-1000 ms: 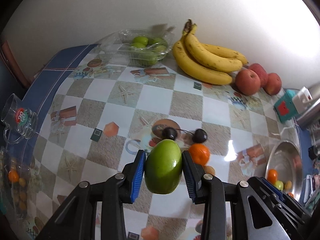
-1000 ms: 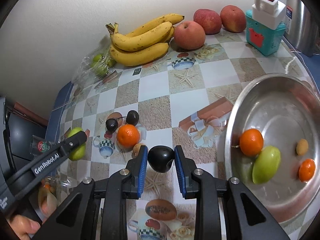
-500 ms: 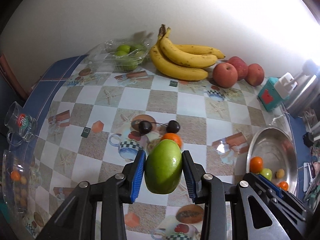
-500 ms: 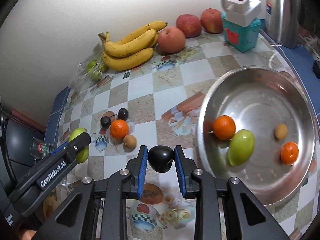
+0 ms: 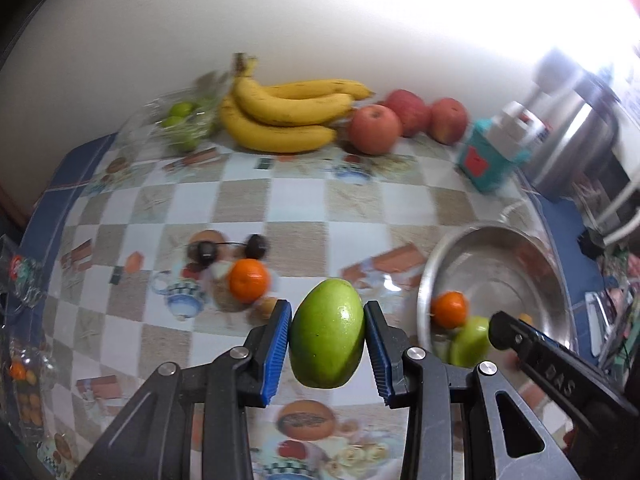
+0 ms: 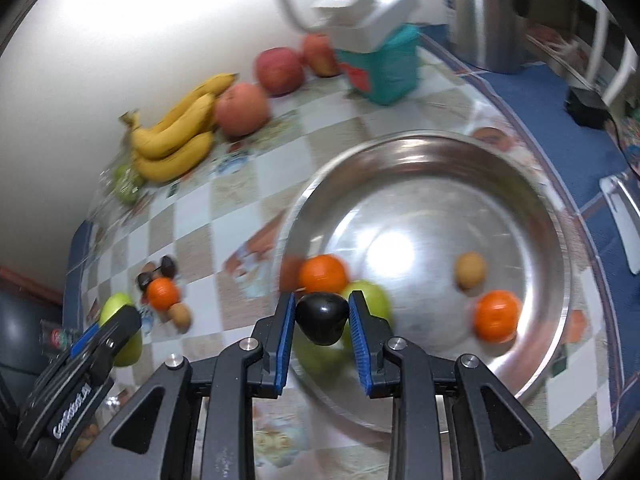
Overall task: Organize fruits
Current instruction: 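Carry the green apple and dark plum over the steel plate, then open the left tool to drop the green apple while the right tool releases the plum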
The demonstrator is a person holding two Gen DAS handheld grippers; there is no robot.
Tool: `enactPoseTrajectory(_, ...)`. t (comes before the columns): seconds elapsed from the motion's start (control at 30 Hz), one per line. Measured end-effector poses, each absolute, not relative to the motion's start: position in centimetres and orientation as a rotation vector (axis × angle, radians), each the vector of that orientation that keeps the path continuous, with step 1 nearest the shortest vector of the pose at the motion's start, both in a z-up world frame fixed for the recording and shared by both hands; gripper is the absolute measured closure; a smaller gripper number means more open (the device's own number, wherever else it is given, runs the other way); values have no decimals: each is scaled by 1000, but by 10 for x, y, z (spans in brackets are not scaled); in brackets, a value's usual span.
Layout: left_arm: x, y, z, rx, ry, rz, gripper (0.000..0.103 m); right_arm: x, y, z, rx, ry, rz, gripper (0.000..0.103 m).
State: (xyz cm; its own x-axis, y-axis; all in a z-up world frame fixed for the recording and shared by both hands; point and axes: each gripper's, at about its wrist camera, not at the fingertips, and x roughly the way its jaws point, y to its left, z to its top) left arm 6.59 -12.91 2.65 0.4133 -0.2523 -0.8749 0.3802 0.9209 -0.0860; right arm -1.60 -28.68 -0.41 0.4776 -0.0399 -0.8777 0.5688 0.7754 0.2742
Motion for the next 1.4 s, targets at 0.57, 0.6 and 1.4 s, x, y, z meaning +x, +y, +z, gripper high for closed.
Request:
enactPoseTrajectory(0.57,42,-202,-1,140,1114,-600,63,-43,-353,-15,714,928,-474,75)
enactPoseTrajectory(0.6,43,-202,-3,132,1120,-602,63,-41,-353,-17,711,929,-468,75)
enactPoseTrajectory(1.4,44,-217,-30,144,1133,-618,62,-15,-347,-46,670,960,-423,74)
